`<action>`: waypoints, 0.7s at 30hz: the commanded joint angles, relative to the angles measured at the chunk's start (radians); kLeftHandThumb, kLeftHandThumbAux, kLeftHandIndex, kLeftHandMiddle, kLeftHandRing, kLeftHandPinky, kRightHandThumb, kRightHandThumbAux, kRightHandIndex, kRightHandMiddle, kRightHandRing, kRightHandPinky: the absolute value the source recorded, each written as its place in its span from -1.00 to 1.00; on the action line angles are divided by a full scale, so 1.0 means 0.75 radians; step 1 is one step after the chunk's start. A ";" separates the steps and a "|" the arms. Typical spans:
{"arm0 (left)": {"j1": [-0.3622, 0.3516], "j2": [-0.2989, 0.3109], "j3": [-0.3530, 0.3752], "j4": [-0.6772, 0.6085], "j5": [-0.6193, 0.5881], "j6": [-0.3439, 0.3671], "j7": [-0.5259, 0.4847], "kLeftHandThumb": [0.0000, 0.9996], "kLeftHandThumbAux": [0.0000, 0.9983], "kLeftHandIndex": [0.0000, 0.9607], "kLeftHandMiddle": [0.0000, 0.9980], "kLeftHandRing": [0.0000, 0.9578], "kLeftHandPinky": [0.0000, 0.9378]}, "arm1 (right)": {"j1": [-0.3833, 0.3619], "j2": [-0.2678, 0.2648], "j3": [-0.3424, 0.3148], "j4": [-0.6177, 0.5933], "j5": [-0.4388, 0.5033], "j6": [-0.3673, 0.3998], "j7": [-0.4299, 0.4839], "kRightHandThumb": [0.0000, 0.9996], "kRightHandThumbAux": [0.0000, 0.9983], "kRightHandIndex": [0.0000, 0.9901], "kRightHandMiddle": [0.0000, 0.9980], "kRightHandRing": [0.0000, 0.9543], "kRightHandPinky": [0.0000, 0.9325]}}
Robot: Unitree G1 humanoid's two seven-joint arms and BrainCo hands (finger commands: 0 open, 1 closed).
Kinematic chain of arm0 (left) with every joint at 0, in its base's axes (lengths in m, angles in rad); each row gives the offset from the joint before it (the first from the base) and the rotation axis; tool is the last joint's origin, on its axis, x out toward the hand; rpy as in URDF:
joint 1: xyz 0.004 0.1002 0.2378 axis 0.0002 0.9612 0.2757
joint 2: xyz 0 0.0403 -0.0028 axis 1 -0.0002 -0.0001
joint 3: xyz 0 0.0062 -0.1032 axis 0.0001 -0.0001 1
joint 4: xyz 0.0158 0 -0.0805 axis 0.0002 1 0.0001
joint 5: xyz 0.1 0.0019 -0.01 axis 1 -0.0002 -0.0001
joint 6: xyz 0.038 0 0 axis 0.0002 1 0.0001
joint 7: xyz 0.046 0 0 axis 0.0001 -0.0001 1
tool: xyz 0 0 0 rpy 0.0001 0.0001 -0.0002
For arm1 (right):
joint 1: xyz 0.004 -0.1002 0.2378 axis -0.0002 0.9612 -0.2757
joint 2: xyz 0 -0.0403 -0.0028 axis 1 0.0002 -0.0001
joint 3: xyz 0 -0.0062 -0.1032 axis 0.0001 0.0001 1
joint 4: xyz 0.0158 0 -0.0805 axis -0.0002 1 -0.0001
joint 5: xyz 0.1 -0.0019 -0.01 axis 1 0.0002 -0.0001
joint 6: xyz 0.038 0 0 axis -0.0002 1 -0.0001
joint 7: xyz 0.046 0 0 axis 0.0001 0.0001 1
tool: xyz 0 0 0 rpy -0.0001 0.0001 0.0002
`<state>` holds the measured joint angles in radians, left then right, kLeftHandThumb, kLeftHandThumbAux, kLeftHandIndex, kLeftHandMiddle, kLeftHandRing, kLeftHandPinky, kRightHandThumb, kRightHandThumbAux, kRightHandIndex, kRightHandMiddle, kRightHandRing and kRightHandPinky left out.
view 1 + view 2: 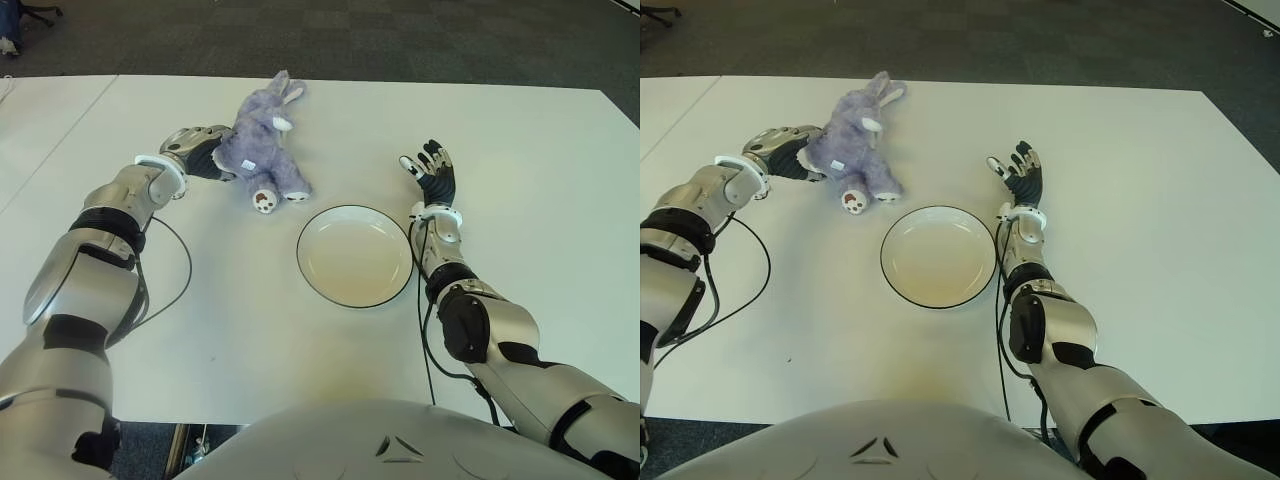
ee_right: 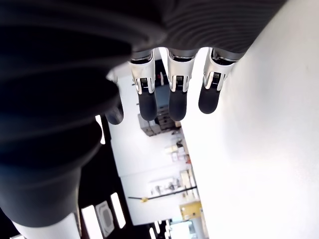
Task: Put the doll into the plate.
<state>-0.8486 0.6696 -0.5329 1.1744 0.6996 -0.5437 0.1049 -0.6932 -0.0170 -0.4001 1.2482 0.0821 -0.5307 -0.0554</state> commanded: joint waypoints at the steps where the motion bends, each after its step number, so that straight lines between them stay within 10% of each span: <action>1: 0.078 -0.025 -0.046 -0.004 0.047 -0.018 -0.018 0.42 0.39 -0.10 0.04 0.10 0.11 | 0.186 0.040 -0.015 0.137 0.019 0.205 -0.038 -1.00 0.68 -0.70 -0.73 -0.78 -0.75; 21: 0.075 -0.021 -0.109 -0.015 0.141 0.009 0.236 0.44 0.38 -0.10 0.26 0.29 0.31 | 0.186 0.042 -0.023 0.137 0.028 0.205 -0.027 -1.00 0.70 -0.71 -0.75 -0.79 -0.77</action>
<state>-0.8363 0.6698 -0.5811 1.1571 0.7613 -0.5214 0.2664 -0.6938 -0.0164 -0.4007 1.2482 0.0824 -0.5305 -0.0543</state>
